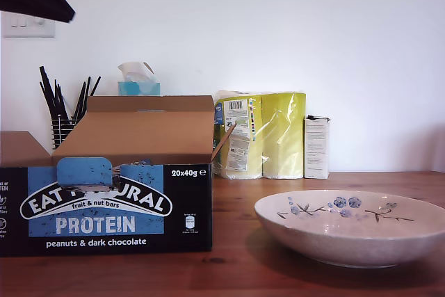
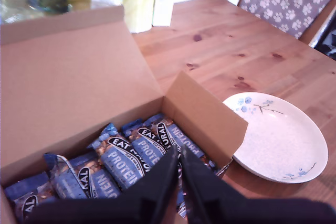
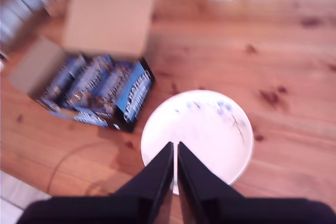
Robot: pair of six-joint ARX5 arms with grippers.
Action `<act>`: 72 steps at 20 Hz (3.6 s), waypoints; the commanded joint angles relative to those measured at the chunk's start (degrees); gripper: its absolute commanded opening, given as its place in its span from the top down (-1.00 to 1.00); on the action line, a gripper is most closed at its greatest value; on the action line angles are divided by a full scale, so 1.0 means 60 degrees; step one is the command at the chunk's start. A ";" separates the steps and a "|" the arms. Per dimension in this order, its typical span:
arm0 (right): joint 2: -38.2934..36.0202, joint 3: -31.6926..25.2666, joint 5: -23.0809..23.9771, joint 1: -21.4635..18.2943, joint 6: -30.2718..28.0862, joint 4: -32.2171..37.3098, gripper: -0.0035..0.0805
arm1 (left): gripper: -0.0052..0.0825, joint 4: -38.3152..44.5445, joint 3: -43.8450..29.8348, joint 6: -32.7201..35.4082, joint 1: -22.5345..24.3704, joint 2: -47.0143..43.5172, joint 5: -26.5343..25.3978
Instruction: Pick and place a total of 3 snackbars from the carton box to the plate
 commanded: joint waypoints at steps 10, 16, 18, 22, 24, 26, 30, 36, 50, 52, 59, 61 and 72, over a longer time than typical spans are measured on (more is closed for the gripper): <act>0.1002 0.0339 0.0849 0.1486 -0.1479 -0.0576 0.95 | 0.80 -0.1239 0.1636 -0.0820 -0.0153 0.2135 -0.0113; 0.1202 0.0339 0.0849 0.1494 -0.1486 -0.0033 0.95 | 0.35 -0.3646 0.3916 -0.1570 -0.1118 0.4495 -0.1745; 0.1344 0.0339 0.0849 0.1494 -0.1490 -0.0022 0.95 | 0.01 -0.4535 0.4849 -0.1774 -0.1337 0.5377 -0.2095; 0.1570 0.0339 0.0823 0.1497 -0.1708 0.0011 0.95 | -0.43 -0.5839 0.6488 -0.1789 -0.1355 0.7012 -0.2204; 0.1606 0.0339 0.0823 0.1497 -0.1738 0.0022 0.95 | -0.43 -0.6116 0.7085 -0.1800 -0.1355 0.7632 -0.2656; 0.1606 0.0339 0.0827 0.1497 -0.1738 0.0058 0.95 | -0.47 -0.6422 0.7588 -0.1902 -0.1355 0.8215 -0.3082; 0.1606 0.0339 0.0823 0.1497 -0.1738 0.0142 0.95 | -0.62 -0.6532 0.7890 -0.2084 -0.1355 0.9114 -0.3388; 0.1606 0.0339 0.0823 0.1497 -0.1738 0.0219 0.95 | -0.62 -0.6459 0.7890 -0.2255 -0.1351 0.9785 -0.3643; 0.1606 0.0339 0.0823 0.1621 -0.1738 0.0244 0.95 | -0.34 -0.6258 0.7887 -0.2324 -0.1188 1.0517 -0.3399; 0.1606 0.0339 0.0823 0.1621 -0.1738 0.0240 0.95 | -0.23 -0.6426 0.7887 -0.2320 -0.1177 1.0535 -0.3395; 0.1606 0.0339 0.0823 0.1676 -0.1738 0.0273 0.95 | 0.50 -0.6557 0.7901 -0.2273 -0.1177 1.0528 -0.3391; 0.1606 0.0339 0.0823 0.1683 -0.1738 0.0270 0.95 | 0.51 -0.6728 0.8073 -0.2204 -0.1177 1.0499 -0.3388; 0.1173 0.0335 0.0827 0.1672 -0.1537 -0.0069 0.95 | 0.51 -0.7333 1.0105 -0.1734 -0.2951 0.9446 -0.3391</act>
